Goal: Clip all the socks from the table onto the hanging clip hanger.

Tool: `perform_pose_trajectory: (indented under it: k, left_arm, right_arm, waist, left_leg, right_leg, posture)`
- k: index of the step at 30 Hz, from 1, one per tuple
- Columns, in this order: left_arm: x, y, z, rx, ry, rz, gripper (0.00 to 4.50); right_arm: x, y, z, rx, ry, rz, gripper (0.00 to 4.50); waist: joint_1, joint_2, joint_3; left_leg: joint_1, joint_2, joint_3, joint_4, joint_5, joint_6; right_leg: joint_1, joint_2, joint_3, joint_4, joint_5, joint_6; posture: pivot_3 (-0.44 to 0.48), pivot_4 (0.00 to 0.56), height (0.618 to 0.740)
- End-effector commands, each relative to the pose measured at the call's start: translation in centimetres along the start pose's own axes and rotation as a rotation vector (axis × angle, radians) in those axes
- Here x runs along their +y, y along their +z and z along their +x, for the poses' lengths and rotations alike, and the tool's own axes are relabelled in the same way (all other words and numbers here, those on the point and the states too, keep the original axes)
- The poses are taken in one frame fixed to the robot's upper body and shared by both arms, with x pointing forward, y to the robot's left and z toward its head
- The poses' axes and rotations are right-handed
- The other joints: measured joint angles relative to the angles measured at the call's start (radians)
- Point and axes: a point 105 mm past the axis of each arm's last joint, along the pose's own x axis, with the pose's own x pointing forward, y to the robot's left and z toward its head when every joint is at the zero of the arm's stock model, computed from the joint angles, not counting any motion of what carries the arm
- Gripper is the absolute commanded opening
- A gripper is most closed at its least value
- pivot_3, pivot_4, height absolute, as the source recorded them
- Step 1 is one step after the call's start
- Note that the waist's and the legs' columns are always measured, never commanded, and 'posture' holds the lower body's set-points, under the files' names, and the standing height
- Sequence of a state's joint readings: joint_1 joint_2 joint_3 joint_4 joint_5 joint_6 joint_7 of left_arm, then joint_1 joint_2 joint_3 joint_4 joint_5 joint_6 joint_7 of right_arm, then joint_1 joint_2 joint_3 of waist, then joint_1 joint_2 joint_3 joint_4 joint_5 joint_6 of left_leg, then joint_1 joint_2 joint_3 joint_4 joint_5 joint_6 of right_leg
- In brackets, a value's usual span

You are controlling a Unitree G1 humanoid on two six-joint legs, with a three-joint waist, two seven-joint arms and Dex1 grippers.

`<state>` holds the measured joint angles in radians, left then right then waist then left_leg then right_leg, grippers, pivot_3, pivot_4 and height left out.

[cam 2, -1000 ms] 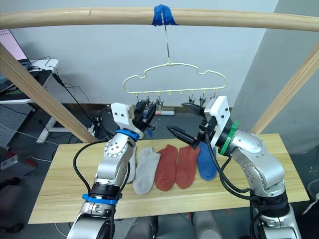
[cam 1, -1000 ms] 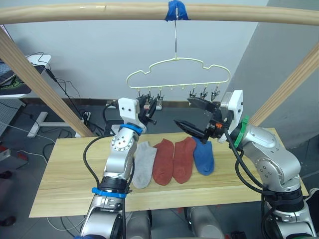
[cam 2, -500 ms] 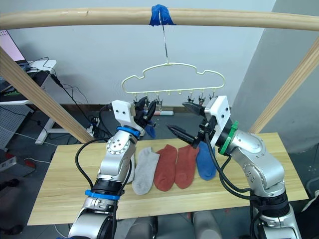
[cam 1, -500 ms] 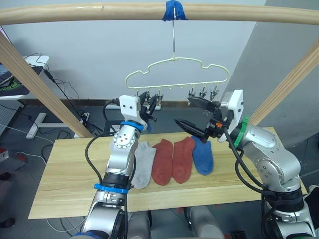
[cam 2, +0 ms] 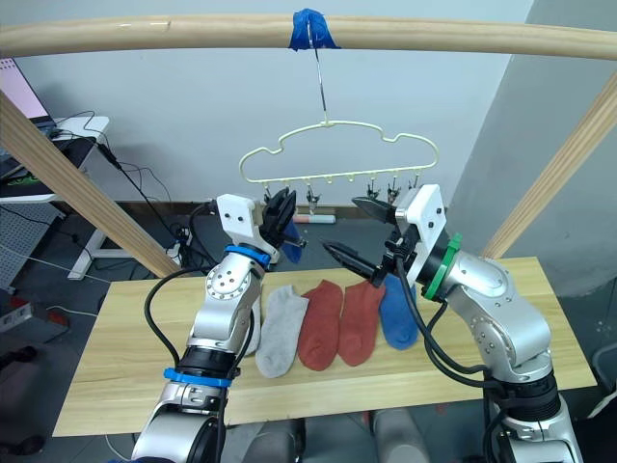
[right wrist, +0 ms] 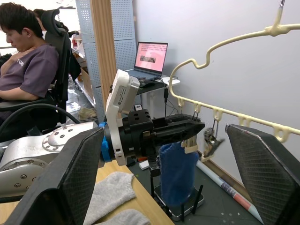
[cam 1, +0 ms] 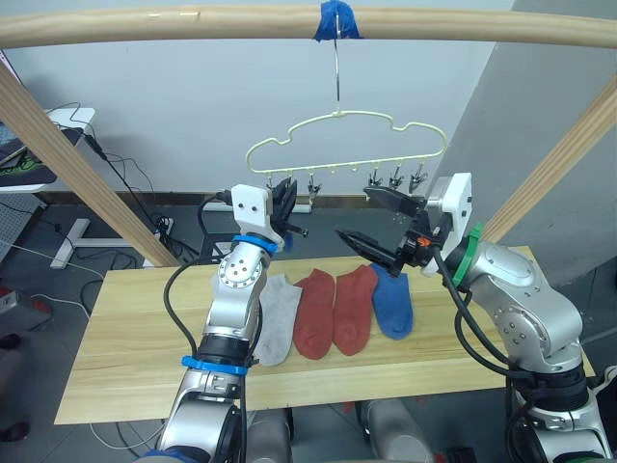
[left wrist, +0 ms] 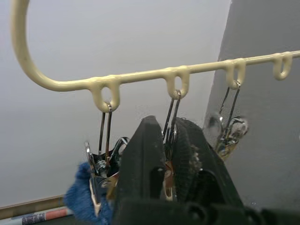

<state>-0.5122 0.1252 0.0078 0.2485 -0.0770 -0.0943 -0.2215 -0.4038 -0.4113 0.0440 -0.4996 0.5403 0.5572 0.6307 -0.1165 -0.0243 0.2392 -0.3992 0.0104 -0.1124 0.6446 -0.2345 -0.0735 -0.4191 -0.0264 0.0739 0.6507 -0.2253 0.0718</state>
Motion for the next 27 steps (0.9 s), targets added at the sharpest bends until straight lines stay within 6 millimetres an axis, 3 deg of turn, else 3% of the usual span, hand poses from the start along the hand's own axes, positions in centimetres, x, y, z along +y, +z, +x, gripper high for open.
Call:
perform_pose_trajectory:
  k: [1, 5, 6, 8, 11, 14, 17, 27]
  left_arm:
    - [0.2, 1.1, 0.2, -0.038, 0.006, 0.006, 0.12]
    - [0.2, 1.2, 0.0, -0.035, -0.003, 0.004, 0.12]
    - [0.2, 1.4, 0.0, -0.027, -0.012, 0.001, 0.12]
    - [0.3, 1.4, -0.3, 0.034, -0.058, -0.039, 0.12]
    - [0.4, 1.3, -0.9, 0.122, -0.107, -0.098, 0.12]
    - [0.4, 1.4, -1.7, 0.238, -0.188, -0.192, 0.12]
    - [0.8, 1.2, -2.6, 0.33, -0.247, -0.217, 0.12]
    - [0.3, 2.0, -3.3, 0.385, -0.337, -0.251, 0.12]
  right_arm:
    - [0.4, 0.9, -0.2, -0.034, 0.014, -0.021, 4.36]
    - [0.3, 0.2, -0.3, -0.014, 0.009, -0.013, 4.36]
    - [0.0, -0.7, -0.5, 0.028, -0.011, -0.014, 4.36]
    - [-1.7, -5.1, -1.9, 0.209, -0.108, 0.033, 4.36]
    - [-3.1, -9.0, -3.7, 0.353, -0.179, 0.075, 4.36]
    - [-4.3, -13.6, -5.7, 0.555, -0.2, 0.048, 4.36]
    - [-5.2, -16.9, -6.6, 0.681, -0.19, -0.017, 4.36]
    - [-6.2, -21.0, -5.3, 0.776, -0.115, -0.094, 4.36]
  waist:
    - [0.0, 0.0, 0.0]
    - [0.0, 0.0, 0.0]
    - [0.0, 0.0, 0.0]
    - [0.001, 0.0, 0.0]
    - [0.001, -0.001, 0.0]
    - [-0.002, 0.0, 0.0]
    - [-0.013, 0.0, -0.001]
    - [-0.031, 0.0, -0.001]
  left_leg:
    - [0.0, 0.0, 0.0, 0.0, 0.0, 0.0]
    - [0.0, 0.0, 0.0, 0.0, 0.0, 0.0]
    - [0.0, 0.0, 0.0, 0.0, 0.0, 0.0]
    - [0.0, 0.0, 0.0, 0.0, 0.0, 0.0]
    - [0.0, 0.0, 0.0, 0.0, 0.0, 0.0]
    - [0.001, 0.0, 0.0, 0.0, 0.0, 0.0]
    - [0.002, 0.001, 0.0, 0.0, 0.0, 0.0]
    - [0.009, 0.002, 0.004, 0.0, 0.001, 0.001]
  right_leg:
    - [0.0, 0.0, 0.0, 0.0, 0.0, 0.0]
    - [0.0, 0.0, 0.0, 0.0, 0.0, 0.0]
    - [0.0, 0.0, 0.0, 0.0, 0.0, 0.0]
    - [0.0, 0.0, 0.0, 0.0, 0.0, 0.0]
    - [0.0, 0.0, 0.0, 0.0, 0.0, 0.0]
    - [0.0, 0.0, 0.001, 0.001, -0.001, 0.001]
    - [0.0, 0.002, 0.001, 0.003, -0.003, 0.004]
    - [0.001, 0.005, 0.009, 0.01, -0.003, 0.004]
  posture:
    - [-0.187, 0.187, 0.74]
    - [-0.179, 0.191, 0.74]
    - [-0.179, 0.191, 0.74]
    - [-0.172, 0.191, 0.74]
    - [-0.163, 0.194, 0.74]
    - [-0.157, 0.192, 0.74]
    - [-0.155, 0.19, 0.74]
    - [-0.135, 0.179, 0.74]
